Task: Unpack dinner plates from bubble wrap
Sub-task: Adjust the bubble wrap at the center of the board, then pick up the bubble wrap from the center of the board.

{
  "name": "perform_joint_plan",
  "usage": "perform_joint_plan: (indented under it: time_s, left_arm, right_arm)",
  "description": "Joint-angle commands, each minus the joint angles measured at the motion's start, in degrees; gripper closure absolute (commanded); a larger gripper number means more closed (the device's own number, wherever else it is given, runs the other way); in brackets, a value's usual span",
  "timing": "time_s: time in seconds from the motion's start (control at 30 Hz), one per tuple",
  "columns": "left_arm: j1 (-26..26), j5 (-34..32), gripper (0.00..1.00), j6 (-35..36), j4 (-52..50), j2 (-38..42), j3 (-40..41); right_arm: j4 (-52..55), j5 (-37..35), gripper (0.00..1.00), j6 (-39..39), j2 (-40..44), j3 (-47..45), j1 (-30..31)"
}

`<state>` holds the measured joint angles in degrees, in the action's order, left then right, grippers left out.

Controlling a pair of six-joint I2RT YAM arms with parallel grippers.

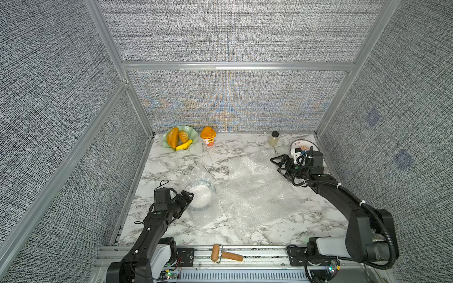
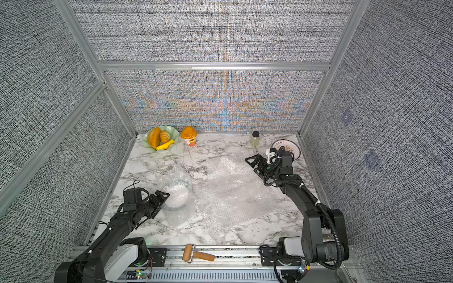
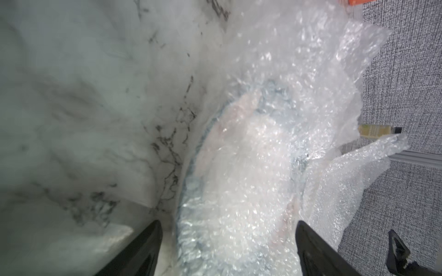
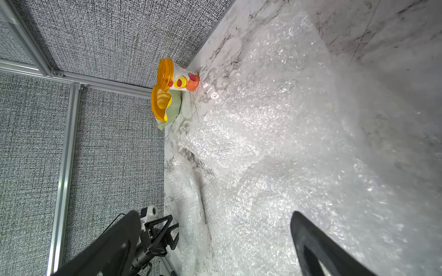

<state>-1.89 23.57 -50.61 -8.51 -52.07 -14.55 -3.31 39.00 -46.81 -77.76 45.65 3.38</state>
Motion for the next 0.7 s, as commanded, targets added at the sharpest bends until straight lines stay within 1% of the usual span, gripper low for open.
perform_joint_plan:
  time_s: [0.0, 0.07, 0.17, 0.23, 0.3, 0.37, 0.4, 0.5, 0.53, 0.63, 0.67]
  left_arm:
    - [0.1, -5.1, 0.16, 0.6, 1.5, 0.7, 0.4]
    - [0.1, -5.7, 0.24, 1.7, 3.6, 0.5, 0.7]
    - [0.1, -7.4, 0.29, 3.6, 3.2, -2.1, -0.1]
    - [0.1, -7.0, 0.31, 4.1, 2.8, -5.3, -1.5]
    - [0.1, -5.5, 0.40, 5.3, 3.4, -8.7, -2.8]
    - [0.1, -4.5, 0.44, 6.6, 3.0, -12.3, -4.5]
    - [0.1, -4.4, 0.49, 6.5, 2.5, -14.0, -5.3]
    - [0.1, -4.9, 0.53, 6.8, -1.7, -18.6, -8.4]
    - [0.1, -4.5, 0.59, 7.2, -1.7, -19.7, -8.7]
    - [0.1, -3.9, 0.62, 7.0, 0.9, -21.0, -7.6]
    - [0.1, -4.0, 0.66, 7.1, 0.9, -21.3, -7.7]
  right_arm:
    - [1.1, 0.6, 0.01, 0.4, 0.5, 0.3, 0.1]
    - [1.8, 0.8, 0.01, 0.7, 0.9, 0.2, 0.2]
    - [2.3, 0.5, 0.01, 0.9, 1.8, -0.4, 0.2]
    - [2.3, 0.5, 0.01, 0.9, 2.1, -0.6, 0.2]
    - [2.1, 0.8, 0.01, 0.9, 2.3, -0.8, 0.5]
    - [2.3, 1.8, 0.01, 1.5, 2.4, -0.6, 1.1]
    - [3.2, 2.7, 0.01, 2.4, 2.4, -0.2, 1.4]
    - [8.9, 5.7, 0.01, 6.5, 2.6, 2.0, 1.9]
    - [10.6, 6.3, 0.01, 7.5, 2.9, 2.1, 2.2]
    - [10.5, 8.7, 0.01, 7.3, 4.2, -0.1, 4.0]
    - [10.4, 9.1, 0.01, 7.2, 4.3, -0.7, 5.1]
